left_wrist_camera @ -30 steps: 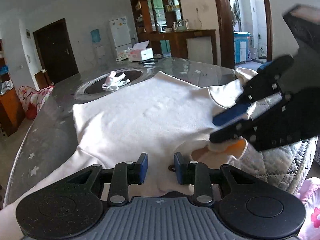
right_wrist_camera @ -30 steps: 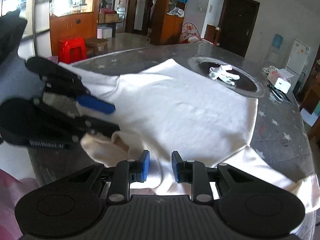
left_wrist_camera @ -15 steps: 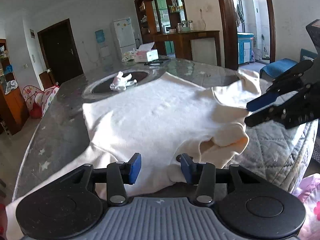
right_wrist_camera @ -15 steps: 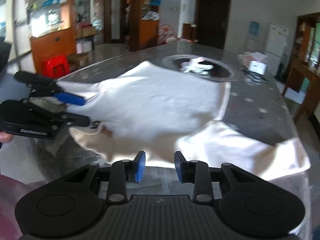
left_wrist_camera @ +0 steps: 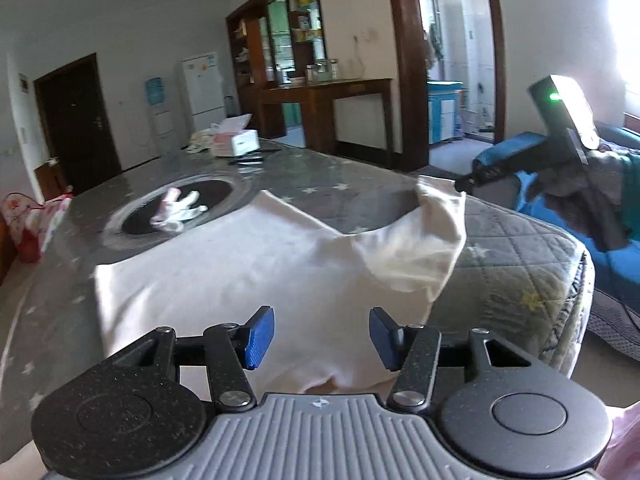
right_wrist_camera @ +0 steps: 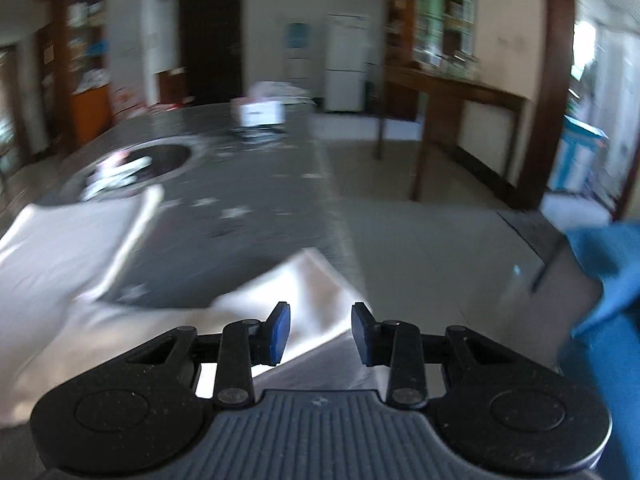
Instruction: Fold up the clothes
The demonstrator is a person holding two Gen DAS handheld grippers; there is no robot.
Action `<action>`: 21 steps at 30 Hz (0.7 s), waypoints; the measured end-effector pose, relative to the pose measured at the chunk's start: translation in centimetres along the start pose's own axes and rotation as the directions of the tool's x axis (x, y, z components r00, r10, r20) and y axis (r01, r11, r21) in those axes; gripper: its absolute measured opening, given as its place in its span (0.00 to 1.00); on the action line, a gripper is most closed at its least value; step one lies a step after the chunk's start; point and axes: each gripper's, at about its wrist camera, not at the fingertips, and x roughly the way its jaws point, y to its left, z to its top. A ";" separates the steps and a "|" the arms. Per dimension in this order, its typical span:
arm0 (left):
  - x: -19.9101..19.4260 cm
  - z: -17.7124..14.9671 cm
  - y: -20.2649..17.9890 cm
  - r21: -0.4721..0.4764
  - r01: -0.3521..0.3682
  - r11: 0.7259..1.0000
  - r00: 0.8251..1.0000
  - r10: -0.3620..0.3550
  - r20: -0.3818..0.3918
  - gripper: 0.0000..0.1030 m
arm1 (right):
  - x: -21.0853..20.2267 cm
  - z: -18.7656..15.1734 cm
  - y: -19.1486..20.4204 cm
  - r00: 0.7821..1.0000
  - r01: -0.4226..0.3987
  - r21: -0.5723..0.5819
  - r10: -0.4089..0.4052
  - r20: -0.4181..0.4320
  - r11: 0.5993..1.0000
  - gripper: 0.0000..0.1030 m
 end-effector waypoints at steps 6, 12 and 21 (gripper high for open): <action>1.3 -0.1 -1.5 0.005 0.044 0.999 0.999 -0.044 -0.027 0.56 | 2.7 -0.1 -2.5 0.999 -0.025 0.095 0.028 -0.036 0.995 0.21; 2.2 -0.6 -2.0 -0.004 0.064 0.998 0.996 -0.064 -0.062 0.56 | 1.6 -0.6 -2.0 1.000 -0.005 0.062 0.005 -0.001 0.998 0.04; 2.8 -1.2 -1.8 -0.015 0.091 0.996 0.993 -0.092 -0.080 0.58 | -1.9 -2.1 -3.0 0.994 0.111 0.041 -0.111 0.007 0.993 0.06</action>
